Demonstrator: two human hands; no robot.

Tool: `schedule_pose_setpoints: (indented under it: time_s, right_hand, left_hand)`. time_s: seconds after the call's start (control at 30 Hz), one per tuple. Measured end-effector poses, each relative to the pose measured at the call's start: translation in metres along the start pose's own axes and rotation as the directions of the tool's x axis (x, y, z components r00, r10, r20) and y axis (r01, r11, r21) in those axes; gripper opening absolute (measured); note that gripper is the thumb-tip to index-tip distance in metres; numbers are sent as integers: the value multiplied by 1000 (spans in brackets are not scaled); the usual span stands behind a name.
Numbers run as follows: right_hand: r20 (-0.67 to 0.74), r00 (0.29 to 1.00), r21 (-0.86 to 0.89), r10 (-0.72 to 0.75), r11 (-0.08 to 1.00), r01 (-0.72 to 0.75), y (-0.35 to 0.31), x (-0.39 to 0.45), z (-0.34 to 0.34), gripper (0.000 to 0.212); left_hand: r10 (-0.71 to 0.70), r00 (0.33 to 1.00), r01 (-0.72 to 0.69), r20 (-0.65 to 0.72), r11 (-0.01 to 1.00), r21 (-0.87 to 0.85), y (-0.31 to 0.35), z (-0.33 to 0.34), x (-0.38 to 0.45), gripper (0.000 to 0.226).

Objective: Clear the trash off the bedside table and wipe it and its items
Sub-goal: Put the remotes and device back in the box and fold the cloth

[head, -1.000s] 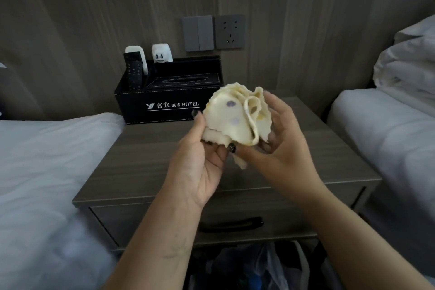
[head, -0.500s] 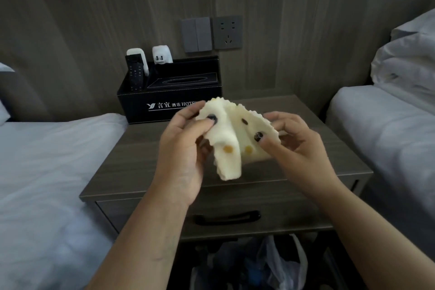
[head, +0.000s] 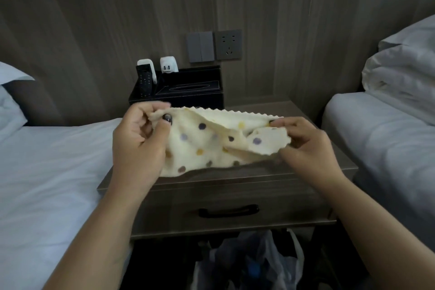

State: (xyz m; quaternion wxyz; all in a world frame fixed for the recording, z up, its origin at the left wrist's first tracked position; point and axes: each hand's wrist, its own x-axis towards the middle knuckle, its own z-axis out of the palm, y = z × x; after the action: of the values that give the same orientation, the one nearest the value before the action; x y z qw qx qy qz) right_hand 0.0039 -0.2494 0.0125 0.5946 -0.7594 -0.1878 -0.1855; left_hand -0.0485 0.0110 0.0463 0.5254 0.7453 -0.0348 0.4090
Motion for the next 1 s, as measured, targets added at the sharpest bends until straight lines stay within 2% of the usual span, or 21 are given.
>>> schedule_pose_setpoints:
  time_s: [0.03, 0.1, 0.13, 0.2, 0.3, 0.4, 0.47, 0.5, 0.57, 0.63, 0.67, 0.73, 0.8, 0.83, 0.9, 0.97, 1.0]
  right_hand:
    - [13, 998, 104, 69, 992, -70, -2, 1, -3, 19]
    - [82, 971, 347, 226, 907, -240, -3, 2, -7, 16]
    - [106, 961, 390, 257, 878, -278, -3, 2, -9, 18]
    - [95, 963, 290, 254, 918, -271, 1, 1, -9, 15]
    - [-36, 979, 21, 201, 979, -201, 11, 2, -6, 9]
    - [-84, 977, -268, 198, 940, -213, 24, 5, -5, 20]
    - [-60, 972, -321, 226, 918, -233, 33, 5, -5, 24]
    - [-54, 969, -278, 241, 929, -246, 36, 6, -5, 21]
    - [-88, 959, -188, 270, 941, -283, 39, 8, -5, 13]
    - [-169, 967, -266, 192, 936, -233, 43, 10, -6, 7]
    - [-200, 971, -322, 133, 927, -193, 42, 10, -6, 6]
    - [-168, 981, -278, 100, 950, -145, 40, 12, -8, 5]
    - [-16, 982, -102, 189, 977, -190, 33, 12, -10, 9]
    - [24, 977, -94, 212, 973, -209, 33, 12, -9, 15]
    - [-27, 980, -266, 196, 944, -196, 38, 15, -10, 23]
    - [-115, 979, -434, 166, 879, -200, 40, 16, -16, 21]
    - [-136, 975, -464, 177, 858, -220, 41, 17, -22, 16]
  left_hand:
    - [-30, 999, 30, -34, 1000, 7, -2, -3, 0, 27]
    - [-116, 987, 119, -112, 993, 27, -10, -7, 1, 24]
    - [-151, 980, 158, -133, 986, 45, -15, -7, 1, 23]
    - [-192, 974, 208, -123, 969, 131, -27, 0, 1, 25]
    - [-213, 977, 211, -24, 939, 271, -43, 19, 1, 22]
    - [-293, 953, 244, 73, 888, 389, -55, 33, -3, 27]
    - [-337, 936, 243, 105, 831, 500, -60, 36, -8, 42]
    - [-309, 945, 200, 109, 807, 556, -60, 37, -12, 48]
    - [-158, 977, 41, 140, 792, 609, -54, 37, -20, 50]
    - [-44, 955, -135, 293, 814, 565, -44, 39, -28, 49]
    - [-37, 911, -206, 410, 822, 531, -40, 40, -33, 50]
    - [-94, 774, -324, 627, 791, 519, -38, 43, -42, 56]
    - [-206, 672, -401, 711, 706, 584, -41, 44, -48, 71]
    - [-245, 653, -421, 717, 669, 613, -43, 45, -50, 81]
    - [-273, 654, -443, 705, 618, 650, -45, 46, -54, 93]
    - [-262, 673, -461, 692, 583, 669, -48, 47, -56, 88]
    - [-244, 686, -466, 685, 576, 672, -50, 48, -57, 81]
